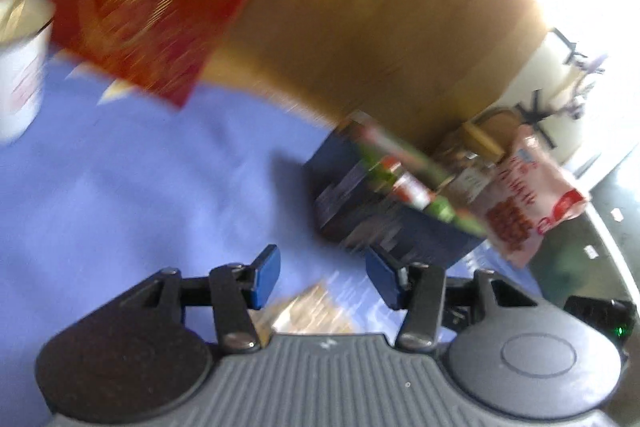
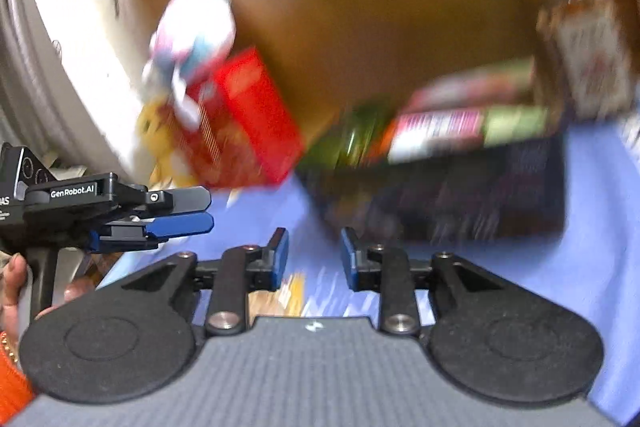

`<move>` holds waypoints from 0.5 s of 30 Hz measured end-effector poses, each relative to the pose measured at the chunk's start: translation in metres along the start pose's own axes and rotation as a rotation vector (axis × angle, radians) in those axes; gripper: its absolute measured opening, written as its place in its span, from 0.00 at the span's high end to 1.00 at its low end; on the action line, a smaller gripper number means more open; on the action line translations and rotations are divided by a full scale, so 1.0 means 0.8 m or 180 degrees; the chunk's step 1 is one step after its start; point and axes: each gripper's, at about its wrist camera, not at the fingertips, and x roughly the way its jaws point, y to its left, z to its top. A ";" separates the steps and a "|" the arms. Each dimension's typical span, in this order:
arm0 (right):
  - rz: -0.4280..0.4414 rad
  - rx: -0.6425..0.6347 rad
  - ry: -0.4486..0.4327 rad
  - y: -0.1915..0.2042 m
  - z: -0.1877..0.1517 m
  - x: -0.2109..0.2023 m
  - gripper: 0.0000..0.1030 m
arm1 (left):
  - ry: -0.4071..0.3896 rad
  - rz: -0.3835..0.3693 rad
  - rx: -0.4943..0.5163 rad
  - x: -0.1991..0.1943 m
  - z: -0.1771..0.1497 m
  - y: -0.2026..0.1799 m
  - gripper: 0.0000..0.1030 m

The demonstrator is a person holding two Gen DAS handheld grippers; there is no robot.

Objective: Organize snacks
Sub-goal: 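Grasp the yellow-edged nut pack with the left gripper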

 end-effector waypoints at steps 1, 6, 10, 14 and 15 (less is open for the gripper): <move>0.0020 0.0032 0.0085 0.000 -0.006 0.007 0.68 | 0.0027 0.0020 -0.0067 -0.003 -0.010 0.008 0.53; 0.0052 0.0128 0.0376 0.007 -0.025 0.042 0.60 | 0.0060 -0.0071 -0.0245 -0.013 -0.040 0.023 0.46; 0.0137 0.0104 0.0469 0.025 -0.038 0.057 0.56 | 0.0237 -0.0008 -0.0292 0.014 -0.053 0.026 0.56; 0.0153 -0.0026 0.0506 0.041 -0.047 0.049 0.57 | 0.0203 0.0011 -0.0202 0.012 -0.062 0.018 0.60; 0.0138 -0.0026 0.0489 0.042 -0.048 0.049 0.57 | 0.0220 -0.0018 -0.0207 0.013 -0.063 0.017 0.60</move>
